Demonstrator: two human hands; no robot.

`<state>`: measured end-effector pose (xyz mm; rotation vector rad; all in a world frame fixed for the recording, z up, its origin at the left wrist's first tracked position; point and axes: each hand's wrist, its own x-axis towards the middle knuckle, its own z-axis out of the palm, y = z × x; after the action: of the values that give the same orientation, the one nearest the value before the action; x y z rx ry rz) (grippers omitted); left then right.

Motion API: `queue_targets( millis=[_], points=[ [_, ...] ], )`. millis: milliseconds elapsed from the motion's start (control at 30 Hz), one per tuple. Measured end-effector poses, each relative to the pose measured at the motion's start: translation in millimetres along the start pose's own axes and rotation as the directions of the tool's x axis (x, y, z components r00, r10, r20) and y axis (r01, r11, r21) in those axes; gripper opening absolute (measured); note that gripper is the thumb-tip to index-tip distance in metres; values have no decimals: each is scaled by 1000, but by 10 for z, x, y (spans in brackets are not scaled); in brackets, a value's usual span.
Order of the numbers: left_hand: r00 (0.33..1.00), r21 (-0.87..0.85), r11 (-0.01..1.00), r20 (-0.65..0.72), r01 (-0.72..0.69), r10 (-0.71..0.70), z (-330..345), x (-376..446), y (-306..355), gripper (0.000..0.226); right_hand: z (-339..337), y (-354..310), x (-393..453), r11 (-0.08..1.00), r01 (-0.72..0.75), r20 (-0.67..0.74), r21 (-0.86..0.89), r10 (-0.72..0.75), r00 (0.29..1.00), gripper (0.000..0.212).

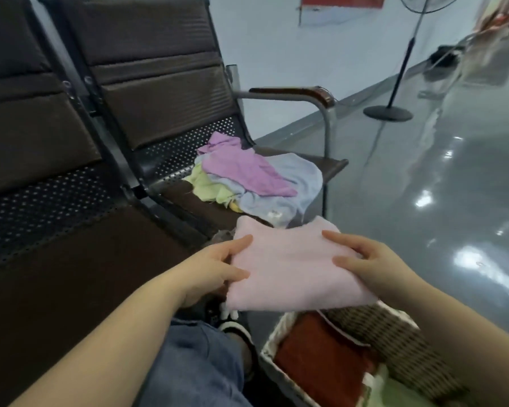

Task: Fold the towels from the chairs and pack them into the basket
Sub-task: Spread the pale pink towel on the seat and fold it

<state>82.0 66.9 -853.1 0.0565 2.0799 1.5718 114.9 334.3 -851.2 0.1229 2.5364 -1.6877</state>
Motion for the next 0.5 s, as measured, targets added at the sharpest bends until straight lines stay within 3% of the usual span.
queue_targets(
  millis=[133,267,500],
  points=[
    [977,226,972,211,-68,20,687,385,121,81,-552,419,-421,994,-113,-174,13,114,978,44],
    [944,464,867,328,-182,23,1265,659,115,74,-824,814,-767,985,-174,-285,10,169,943,46],
    [888,578,799,441,-169,-132,1748,1035,-302,74,-594,1641,-1039,964,-267,-390,-18,239,889,81]
  ],
)
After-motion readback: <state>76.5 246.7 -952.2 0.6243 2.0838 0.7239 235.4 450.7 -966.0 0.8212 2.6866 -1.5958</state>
